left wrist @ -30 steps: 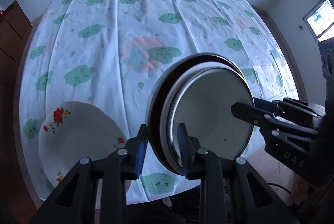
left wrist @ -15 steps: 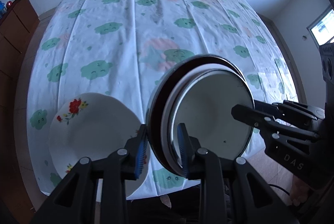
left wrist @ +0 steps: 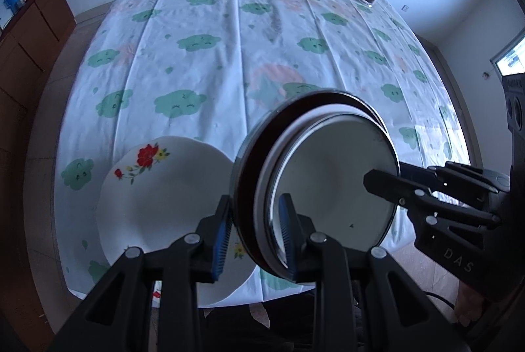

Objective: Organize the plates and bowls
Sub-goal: 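Lift the bowl stack with both tools and carry it toward the red-flower plates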

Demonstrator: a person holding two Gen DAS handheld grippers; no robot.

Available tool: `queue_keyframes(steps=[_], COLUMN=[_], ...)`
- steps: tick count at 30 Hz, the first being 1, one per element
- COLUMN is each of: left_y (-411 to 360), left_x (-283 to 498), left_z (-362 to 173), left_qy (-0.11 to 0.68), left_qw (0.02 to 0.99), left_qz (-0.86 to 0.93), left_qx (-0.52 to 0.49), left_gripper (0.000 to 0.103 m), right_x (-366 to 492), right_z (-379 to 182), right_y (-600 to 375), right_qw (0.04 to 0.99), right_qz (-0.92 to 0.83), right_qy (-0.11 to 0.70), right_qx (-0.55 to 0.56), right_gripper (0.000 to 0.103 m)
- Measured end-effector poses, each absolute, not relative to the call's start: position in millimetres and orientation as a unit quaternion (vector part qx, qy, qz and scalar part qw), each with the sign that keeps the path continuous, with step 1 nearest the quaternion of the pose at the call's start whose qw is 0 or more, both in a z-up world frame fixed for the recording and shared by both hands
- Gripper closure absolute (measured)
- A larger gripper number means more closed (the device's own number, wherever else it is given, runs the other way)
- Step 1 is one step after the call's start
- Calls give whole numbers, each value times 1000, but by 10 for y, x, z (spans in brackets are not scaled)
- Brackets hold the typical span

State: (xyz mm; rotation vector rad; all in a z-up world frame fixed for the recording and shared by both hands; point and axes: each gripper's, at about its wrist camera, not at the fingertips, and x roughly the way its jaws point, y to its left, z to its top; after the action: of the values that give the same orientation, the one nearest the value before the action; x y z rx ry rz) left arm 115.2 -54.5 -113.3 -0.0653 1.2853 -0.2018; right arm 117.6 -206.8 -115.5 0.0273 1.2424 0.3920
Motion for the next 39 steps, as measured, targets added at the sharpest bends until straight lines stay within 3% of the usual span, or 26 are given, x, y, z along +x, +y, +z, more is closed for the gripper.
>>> queue_keyframes(steps=[39], left_y=[315], left_x=[823], left_z=[-1217], left_qy=[605], left_qw=[791], left_qz=[3], left_qx=[-92], left_gripper=[77], right_x=[1136], right_z=[-1296], right_y=[-1128], right_qw=[755], right_qz=[275], right_qy=[594], right_qx=[-50], right_gripper=[81])
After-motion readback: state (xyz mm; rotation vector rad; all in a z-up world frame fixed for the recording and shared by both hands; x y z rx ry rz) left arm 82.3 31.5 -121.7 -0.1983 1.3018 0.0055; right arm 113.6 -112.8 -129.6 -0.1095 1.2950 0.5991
